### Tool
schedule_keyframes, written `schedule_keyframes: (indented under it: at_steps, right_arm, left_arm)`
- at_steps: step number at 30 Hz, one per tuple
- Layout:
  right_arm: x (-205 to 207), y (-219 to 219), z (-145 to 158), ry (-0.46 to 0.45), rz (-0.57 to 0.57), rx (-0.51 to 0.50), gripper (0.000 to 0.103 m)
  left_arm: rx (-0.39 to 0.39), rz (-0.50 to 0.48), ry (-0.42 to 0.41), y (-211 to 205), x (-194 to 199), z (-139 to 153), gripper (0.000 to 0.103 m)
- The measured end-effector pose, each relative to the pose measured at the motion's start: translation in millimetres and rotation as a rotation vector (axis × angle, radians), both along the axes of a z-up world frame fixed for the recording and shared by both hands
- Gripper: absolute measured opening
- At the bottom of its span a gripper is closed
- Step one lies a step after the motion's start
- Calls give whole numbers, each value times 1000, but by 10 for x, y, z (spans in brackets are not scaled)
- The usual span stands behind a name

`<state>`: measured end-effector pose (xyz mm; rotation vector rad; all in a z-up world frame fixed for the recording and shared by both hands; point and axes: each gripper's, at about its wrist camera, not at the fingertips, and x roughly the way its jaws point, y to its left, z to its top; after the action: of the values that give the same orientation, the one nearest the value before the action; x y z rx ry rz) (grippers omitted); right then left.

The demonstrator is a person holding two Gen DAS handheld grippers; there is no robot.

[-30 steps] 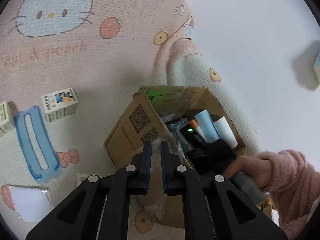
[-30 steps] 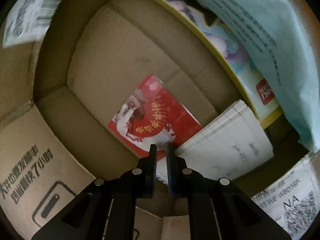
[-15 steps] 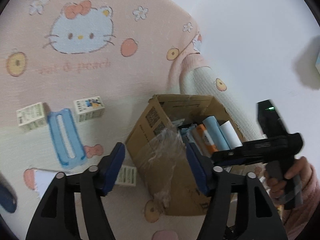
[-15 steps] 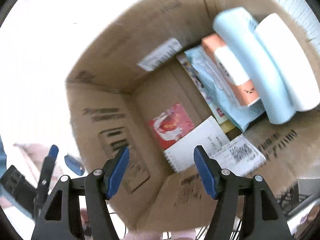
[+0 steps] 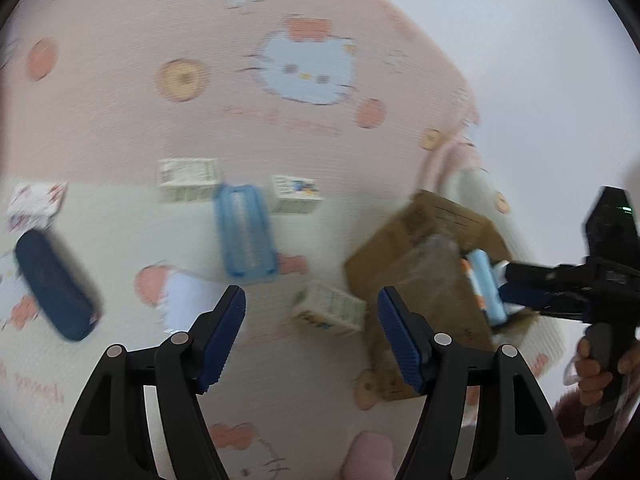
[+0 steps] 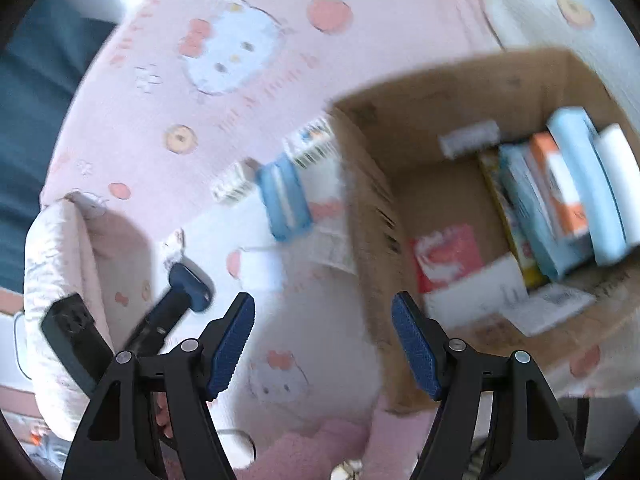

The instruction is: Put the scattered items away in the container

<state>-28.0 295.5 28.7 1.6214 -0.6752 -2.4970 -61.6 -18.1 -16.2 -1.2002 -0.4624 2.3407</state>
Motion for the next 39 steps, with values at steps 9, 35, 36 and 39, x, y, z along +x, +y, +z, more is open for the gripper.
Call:
schedule_keyframes:
  at_steps: [9, 35, 36, 39]
  right_arm:
    - [-159, -771, -132, 110, 180, 128, 71]
    - [-575, -1460, -1948, 143, 428, 261, 0]
    - [-609, -1460, -1992, 132, 422, 262, 0]
    - [-691, -1437, -2112, 102, 383, 258, 0]
  left_arm:
    - [10, 125, -80, -484, -74, -465, 72]
    - [-182, 197, -133, -618, -587, -1638, 20]
    - [-178, 192, -130, -622, -602, -1646, 20]
    - [-188, 186, -127, -606, -646, -1665, 19]
